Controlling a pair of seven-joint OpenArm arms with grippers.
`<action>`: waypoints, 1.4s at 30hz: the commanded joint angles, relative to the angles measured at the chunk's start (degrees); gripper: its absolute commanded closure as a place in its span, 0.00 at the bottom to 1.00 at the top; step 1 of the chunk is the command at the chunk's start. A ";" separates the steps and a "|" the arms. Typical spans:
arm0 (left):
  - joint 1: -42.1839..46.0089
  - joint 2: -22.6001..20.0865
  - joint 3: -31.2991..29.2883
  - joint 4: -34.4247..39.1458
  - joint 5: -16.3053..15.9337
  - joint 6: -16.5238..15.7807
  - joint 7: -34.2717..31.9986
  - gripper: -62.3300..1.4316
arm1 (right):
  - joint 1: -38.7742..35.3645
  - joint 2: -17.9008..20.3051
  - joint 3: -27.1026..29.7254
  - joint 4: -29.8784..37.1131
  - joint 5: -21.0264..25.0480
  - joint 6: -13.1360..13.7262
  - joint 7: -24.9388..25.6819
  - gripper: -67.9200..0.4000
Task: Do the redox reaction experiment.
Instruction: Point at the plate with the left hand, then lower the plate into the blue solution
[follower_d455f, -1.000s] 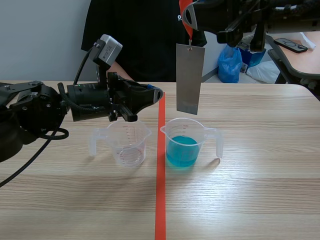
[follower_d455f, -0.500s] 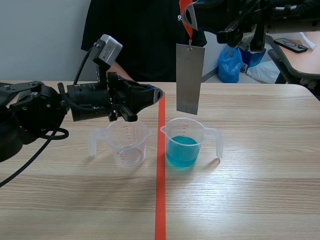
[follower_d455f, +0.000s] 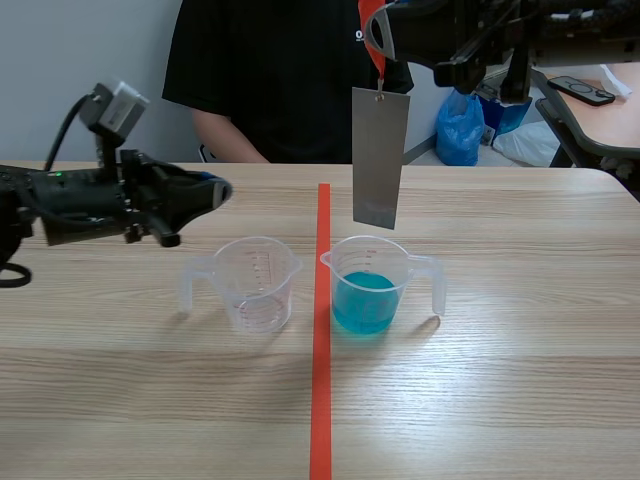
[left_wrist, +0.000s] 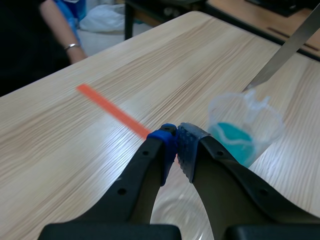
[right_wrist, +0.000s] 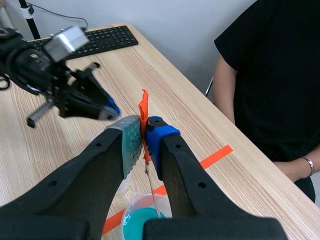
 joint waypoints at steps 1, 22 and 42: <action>2.91 -3.13 -1.99 1.20 -0.39 -0.17 -2.56 0.91 | 0.68 0.00 0.00 0.15 0.63 -0.02 0.70 0.97; 66.36 -5.18 -52.04 3.58 18.40 -0.11 -31.61 0.91 | 0.68 0.00 0.00 -0.85 0.79 0.11 0.98 0.97; 91.23 21.29 -64.76 13.20 54.45 26.49 -45.94 0.91 | 0.68 -0.15 -3.78 -9.68 1.07 6.64 6.43 0.97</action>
